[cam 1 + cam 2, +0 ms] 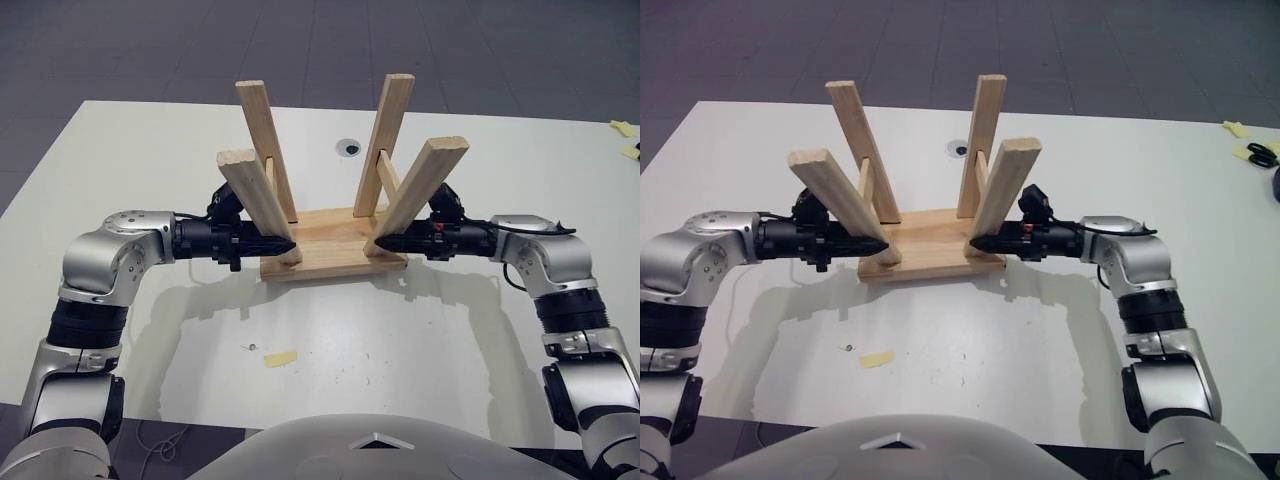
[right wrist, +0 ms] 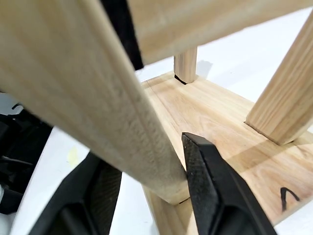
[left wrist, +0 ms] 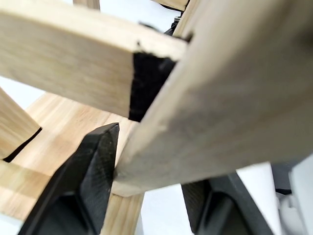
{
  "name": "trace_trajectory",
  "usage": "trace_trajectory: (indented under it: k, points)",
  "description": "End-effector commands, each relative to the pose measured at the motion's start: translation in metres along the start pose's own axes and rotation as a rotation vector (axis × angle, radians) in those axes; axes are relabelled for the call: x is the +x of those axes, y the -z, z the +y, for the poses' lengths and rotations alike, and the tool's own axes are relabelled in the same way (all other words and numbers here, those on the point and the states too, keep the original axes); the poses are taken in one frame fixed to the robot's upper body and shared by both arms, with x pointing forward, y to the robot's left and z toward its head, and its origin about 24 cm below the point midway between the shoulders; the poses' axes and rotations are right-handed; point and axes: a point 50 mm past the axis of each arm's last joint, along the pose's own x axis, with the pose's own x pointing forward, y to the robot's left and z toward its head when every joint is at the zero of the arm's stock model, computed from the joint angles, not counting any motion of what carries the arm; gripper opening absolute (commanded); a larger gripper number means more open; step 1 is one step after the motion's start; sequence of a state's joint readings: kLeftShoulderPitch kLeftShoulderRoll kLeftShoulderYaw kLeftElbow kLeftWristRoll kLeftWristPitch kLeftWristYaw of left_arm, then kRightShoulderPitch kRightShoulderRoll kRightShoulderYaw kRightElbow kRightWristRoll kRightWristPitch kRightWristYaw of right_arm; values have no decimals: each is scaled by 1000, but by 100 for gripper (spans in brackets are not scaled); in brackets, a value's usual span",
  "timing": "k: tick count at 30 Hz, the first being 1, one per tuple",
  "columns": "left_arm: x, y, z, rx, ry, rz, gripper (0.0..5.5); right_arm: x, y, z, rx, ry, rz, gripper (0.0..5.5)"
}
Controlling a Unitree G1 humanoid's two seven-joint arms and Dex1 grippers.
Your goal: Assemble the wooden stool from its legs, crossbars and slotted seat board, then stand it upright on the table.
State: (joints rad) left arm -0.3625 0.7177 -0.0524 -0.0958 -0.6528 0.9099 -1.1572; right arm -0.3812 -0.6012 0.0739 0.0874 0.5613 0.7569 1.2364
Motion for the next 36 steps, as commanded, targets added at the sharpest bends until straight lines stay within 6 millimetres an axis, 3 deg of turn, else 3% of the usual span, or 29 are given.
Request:
trace_trajectory:
  k: [1, 4, 8, 12, 19, 23, 27, 30, 32, 36]
  points:
    - [8, -6, -9, -188, 66, -109, 167, -6, -4, 32, 184, -82, -106, 178]
    - [10, -11, -2, -305, -36, -189, 155, -11, -18, 46, 283, -99, -239, 156]
    - [12, -21, 5, -392, -172, -246, 148, -10, -22, 51, 318, -13, -311, 133]
    - [3, -25, 9, -388, -237, -297, 244, -18, -23, 35, 330, 135, -359, 132]
    - [-49, -37, 12, -227, -369, -542, 367, -53, -22, 14, 259, 333, -421, 253]
    - [-62, -28, 0, 25, -445, -443, 444, -80, -17, 19, 140, 402, -409, 328]
    - [-42, -8, -7, 378, -334, -134, 509, -99, -2, 39, -42, 355, -231, 390]
    - [-34, -1, 2, 582, -282, 28, 540, -108, 6, 37, -157, 338, -62, 439]
    - [-28, -2, 10, 638, -265, 62, 540, -106, 10, 35, -205, 308, 4, 470]
    - [-11, -1, 23, 696, -202, 91, 540, -78, 23, 30, -282, 206, 59, 528]
